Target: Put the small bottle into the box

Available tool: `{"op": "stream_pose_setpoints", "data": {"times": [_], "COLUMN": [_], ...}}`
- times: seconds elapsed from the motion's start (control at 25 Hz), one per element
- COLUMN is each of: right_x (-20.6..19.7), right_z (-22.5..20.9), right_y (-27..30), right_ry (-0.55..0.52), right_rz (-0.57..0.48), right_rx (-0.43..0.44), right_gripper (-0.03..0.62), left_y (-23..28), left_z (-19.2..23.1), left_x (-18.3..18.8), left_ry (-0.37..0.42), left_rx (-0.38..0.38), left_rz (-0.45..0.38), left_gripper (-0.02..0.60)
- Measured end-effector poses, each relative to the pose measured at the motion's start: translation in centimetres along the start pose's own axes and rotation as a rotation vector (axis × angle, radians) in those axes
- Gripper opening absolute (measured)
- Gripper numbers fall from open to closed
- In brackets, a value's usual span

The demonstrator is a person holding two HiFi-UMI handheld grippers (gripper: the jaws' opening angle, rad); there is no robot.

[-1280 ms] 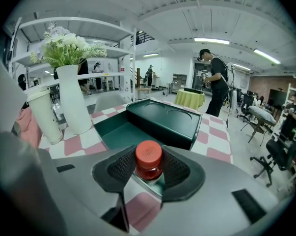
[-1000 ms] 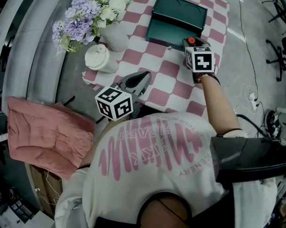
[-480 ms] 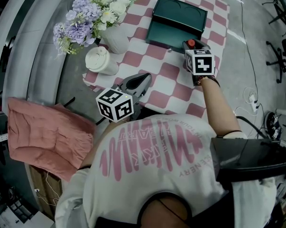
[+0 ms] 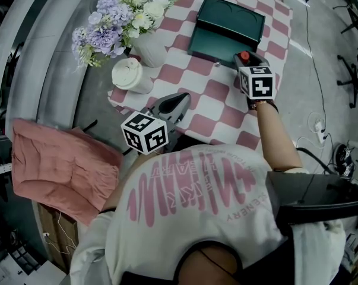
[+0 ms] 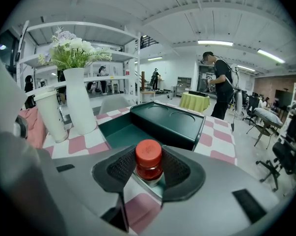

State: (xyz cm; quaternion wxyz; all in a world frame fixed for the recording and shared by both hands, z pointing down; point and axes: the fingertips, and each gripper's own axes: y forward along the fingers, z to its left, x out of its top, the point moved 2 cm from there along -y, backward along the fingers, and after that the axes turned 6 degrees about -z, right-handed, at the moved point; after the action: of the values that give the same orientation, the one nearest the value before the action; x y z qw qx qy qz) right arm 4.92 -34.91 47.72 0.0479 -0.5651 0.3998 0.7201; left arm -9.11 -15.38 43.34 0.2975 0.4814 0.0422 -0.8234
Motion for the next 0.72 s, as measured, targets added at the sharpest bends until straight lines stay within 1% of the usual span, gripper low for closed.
{"op": "stream_pose_setpoints", "data": {"times": [0.2,0.48,0.72], "right_x": [0.01,0.02,-0.04], "right_z": [0.02,0.15,0.16], "right_y": [-0.06,-0.02,-0.14], "right_ry": [0.001,-0.047,-0.052], "right_rz": [0.003,0.005,-0.010], "right_rx": [0.011,0.023,0.018], "right_gripper": [0.155,0.160,0.160], "left_y": [-0.03,0.15,0.19], "left_z": [0.00,-0.02,0.03], "left_x": [-0.06,-0.14,-0.16], "left_ry": [-0.001,-0.001,-0.001], "left_rx": [0.003,0.004,0.006], "left_rz": [0.001,0.004,0.008], "left_gripper": [0.006,0.006,0.006]}}
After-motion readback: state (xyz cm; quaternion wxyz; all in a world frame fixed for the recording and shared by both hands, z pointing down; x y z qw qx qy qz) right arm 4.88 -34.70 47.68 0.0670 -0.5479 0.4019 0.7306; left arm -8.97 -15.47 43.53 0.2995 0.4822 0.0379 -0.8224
